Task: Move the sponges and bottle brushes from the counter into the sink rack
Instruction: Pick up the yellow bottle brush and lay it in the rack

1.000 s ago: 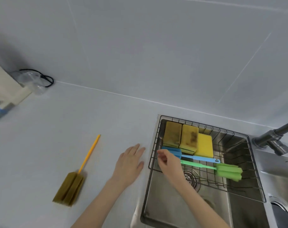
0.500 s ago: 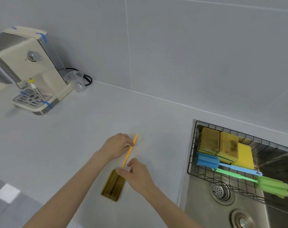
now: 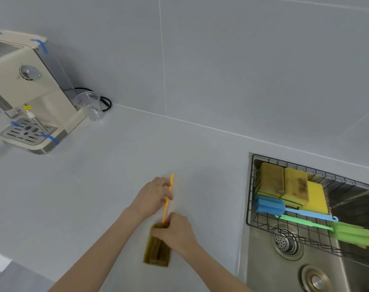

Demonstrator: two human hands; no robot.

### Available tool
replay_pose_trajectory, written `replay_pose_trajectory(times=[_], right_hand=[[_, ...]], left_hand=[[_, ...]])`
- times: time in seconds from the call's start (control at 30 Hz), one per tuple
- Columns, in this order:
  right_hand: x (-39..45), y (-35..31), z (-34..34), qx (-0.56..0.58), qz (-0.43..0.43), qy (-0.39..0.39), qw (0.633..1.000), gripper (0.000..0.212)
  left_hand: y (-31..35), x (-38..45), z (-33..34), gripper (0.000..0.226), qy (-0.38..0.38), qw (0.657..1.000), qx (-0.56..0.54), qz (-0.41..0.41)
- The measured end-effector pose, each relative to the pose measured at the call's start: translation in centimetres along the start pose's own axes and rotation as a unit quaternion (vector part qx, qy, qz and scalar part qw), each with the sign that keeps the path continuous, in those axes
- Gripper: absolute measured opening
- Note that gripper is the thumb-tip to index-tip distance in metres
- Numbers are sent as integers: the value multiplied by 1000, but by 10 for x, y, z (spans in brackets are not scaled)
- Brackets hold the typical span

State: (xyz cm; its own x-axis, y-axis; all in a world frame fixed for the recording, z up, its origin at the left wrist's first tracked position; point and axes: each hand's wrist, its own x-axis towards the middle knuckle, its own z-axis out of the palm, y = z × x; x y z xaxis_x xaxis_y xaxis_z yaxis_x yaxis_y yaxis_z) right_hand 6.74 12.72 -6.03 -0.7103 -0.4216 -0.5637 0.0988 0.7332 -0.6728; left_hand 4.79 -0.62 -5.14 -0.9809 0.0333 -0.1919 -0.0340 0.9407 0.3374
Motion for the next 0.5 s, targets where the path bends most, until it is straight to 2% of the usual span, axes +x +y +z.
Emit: replay_pose_trajectory(times=[0.2,0.37,0.5], right_hand=[[-9,25,-75,-133,-78,26,988,34],[-28,64,-134,-254,-118,40,959,32],[-44,103,-169,-279,-121,81,949,34]], left_hand=[[16,7,-9,11,90,995,17,46],[50,13,4,16,95,992,20,81],[95,18,21,18,86,988,-17,130]])
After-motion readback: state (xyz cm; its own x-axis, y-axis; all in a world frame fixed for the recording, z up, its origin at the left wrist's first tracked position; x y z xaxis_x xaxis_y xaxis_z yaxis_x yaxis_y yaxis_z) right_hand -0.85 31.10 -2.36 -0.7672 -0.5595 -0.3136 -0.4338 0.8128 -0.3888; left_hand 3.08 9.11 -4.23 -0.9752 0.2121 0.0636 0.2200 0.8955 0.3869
